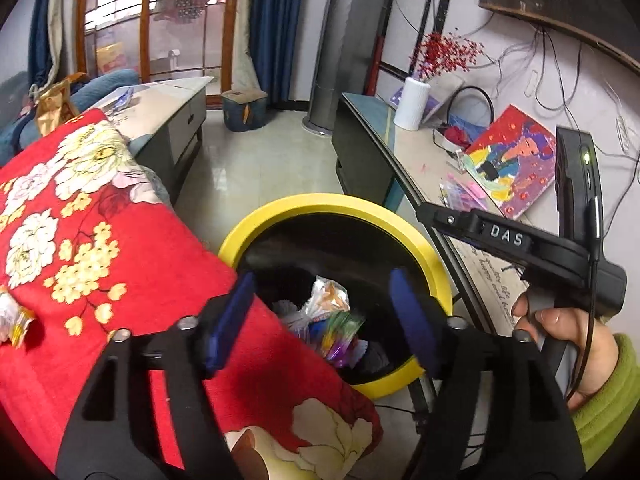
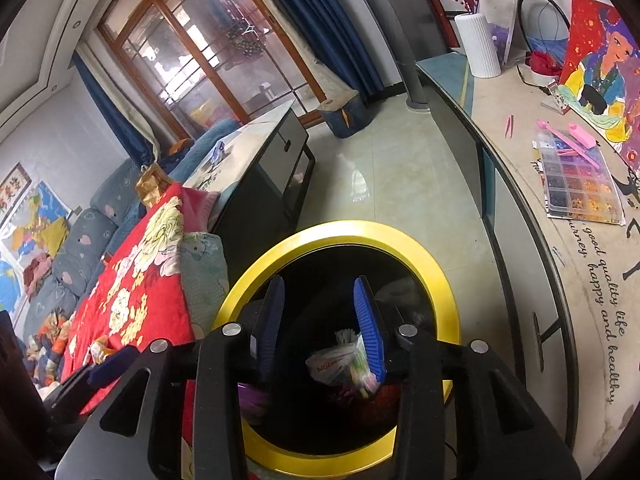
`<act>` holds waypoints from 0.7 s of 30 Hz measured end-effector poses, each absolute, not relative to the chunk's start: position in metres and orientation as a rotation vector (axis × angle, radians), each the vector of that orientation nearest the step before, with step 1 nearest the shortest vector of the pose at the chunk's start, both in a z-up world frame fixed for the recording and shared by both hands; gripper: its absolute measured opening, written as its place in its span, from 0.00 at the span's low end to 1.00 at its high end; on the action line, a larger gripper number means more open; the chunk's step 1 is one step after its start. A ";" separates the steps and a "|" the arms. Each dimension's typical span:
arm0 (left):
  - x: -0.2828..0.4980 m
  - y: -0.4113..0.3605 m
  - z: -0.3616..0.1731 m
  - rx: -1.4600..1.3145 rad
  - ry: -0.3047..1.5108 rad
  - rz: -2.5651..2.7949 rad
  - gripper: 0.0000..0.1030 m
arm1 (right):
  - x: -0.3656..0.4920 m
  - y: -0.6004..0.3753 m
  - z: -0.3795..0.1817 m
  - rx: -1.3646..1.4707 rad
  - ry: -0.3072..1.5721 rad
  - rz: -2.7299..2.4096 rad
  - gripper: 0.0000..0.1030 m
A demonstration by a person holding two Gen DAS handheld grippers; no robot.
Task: Collect trash
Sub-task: 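Move both open tools back over the remaining trash on the bedspread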
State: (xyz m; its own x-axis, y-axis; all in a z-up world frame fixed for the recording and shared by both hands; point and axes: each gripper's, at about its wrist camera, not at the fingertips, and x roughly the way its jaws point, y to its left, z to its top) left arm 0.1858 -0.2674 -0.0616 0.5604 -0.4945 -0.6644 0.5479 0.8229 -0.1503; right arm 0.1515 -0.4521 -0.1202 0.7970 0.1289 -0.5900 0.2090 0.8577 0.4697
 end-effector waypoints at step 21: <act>0.172 -0.173 -0.020 0.006 0.622 -0.369 0.89 | 0.150 -0.379 -0.076 0.374 0.595 0.055 0.58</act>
